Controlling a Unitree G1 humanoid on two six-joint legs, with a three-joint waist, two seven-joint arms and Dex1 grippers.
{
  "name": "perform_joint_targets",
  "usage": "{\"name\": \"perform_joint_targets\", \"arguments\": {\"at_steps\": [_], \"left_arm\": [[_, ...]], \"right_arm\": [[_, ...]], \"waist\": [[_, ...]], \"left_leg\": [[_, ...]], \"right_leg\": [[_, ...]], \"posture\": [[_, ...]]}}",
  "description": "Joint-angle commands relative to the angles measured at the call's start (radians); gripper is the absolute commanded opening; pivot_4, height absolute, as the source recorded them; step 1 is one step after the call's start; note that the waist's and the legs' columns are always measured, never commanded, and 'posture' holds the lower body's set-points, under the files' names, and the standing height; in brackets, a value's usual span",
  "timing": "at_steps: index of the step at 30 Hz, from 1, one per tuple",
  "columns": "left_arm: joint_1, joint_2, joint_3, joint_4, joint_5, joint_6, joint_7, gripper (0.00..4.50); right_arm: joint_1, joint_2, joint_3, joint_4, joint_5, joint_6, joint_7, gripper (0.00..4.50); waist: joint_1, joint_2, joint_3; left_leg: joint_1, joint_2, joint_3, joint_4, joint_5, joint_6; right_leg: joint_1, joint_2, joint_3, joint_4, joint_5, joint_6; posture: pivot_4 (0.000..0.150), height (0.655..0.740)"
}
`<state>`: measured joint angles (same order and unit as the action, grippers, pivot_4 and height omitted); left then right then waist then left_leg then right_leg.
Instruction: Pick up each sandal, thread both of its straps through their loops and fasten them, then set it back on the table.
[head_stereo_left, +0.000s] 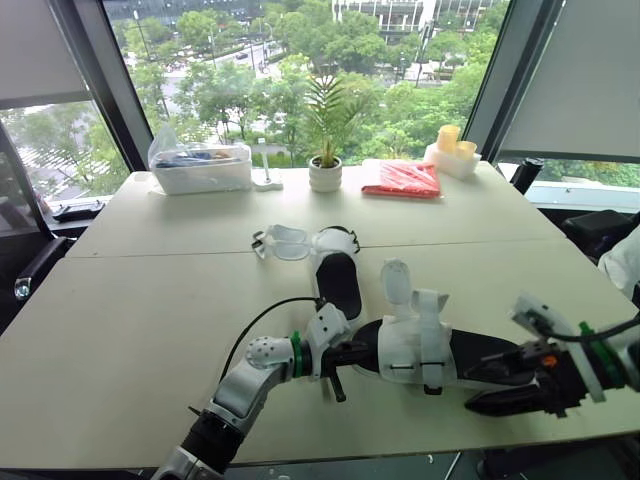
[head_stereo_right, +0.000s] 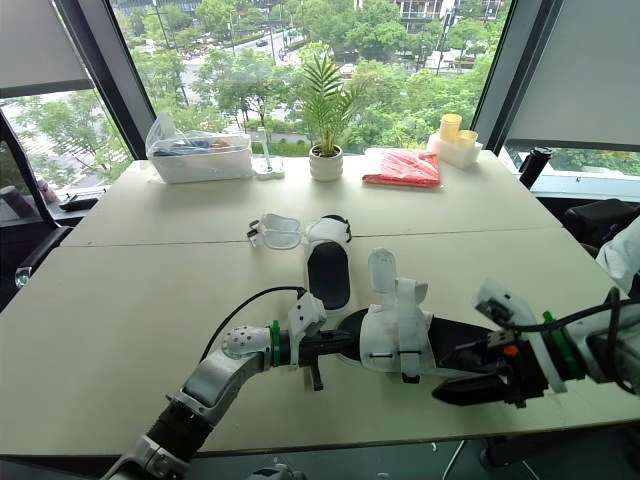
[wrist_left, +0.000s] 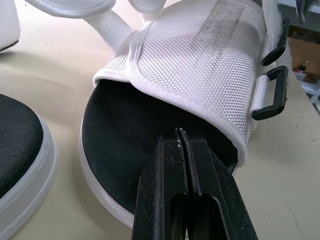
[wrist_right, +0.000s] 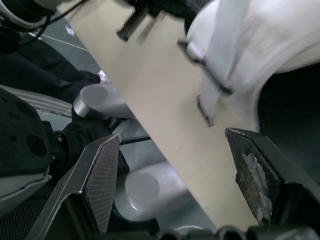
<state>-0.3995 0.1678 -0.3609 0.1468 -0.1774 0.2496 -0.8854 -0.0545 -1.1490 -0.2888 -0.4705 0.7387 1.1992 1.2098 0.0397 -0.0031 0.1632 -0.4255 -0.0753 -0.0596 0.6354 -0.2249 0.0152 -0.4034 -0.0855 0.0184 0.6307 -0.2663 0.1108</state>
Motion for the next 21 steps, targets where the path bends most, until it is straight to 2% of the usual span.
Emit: {"name": "perform_joint_targets", "arguments": {"at_steps": [1,12,21], "left_arm": [[0.006,-0.002,-0.016,0.026,0.014,0.014,-0.001,0.00],[-0.006,-0.005,-0.022,0.037,0.021,0.008,-0.012,0.00],[-0.002,-0.005,-0.021,0.033,0.022,0.009,-0.010,0.00]], "right_arm": [[-0.022,0.103,0.025,0.000,-0.041,-0.053,-0.159,3.63],[-0.070,0.204,0.109,0.022,0.019,0.008,-0.259,3.63],[-0.059,0.213,0.129,-0.014,0.081,0.073,-0.270,3.63]], "waist": [[0.001,-0.001,-0.001],[-0.005,-0.003,-0.004],[-0.014,-0.003,-0.005]], "left_leg": [[0.000,0.000,0.000,0.000,0.000,0.000],[0.006,0.002,0.000,0.002,0.000,0.000],[0.007,0.003,0.000,0.001,0.000,0.000]], "right_leg": [[0.000,0.000,0.000,0.000,0.000,0.000],[0.007,0.002,0.000,0.000,-0.001,-0.003],[0.008,0.002,0.000,0.000,-0.001,-0.003]], "posture": [[0.150,0.7400],[0.150,0.7400],[0.150,0.7400]]}}
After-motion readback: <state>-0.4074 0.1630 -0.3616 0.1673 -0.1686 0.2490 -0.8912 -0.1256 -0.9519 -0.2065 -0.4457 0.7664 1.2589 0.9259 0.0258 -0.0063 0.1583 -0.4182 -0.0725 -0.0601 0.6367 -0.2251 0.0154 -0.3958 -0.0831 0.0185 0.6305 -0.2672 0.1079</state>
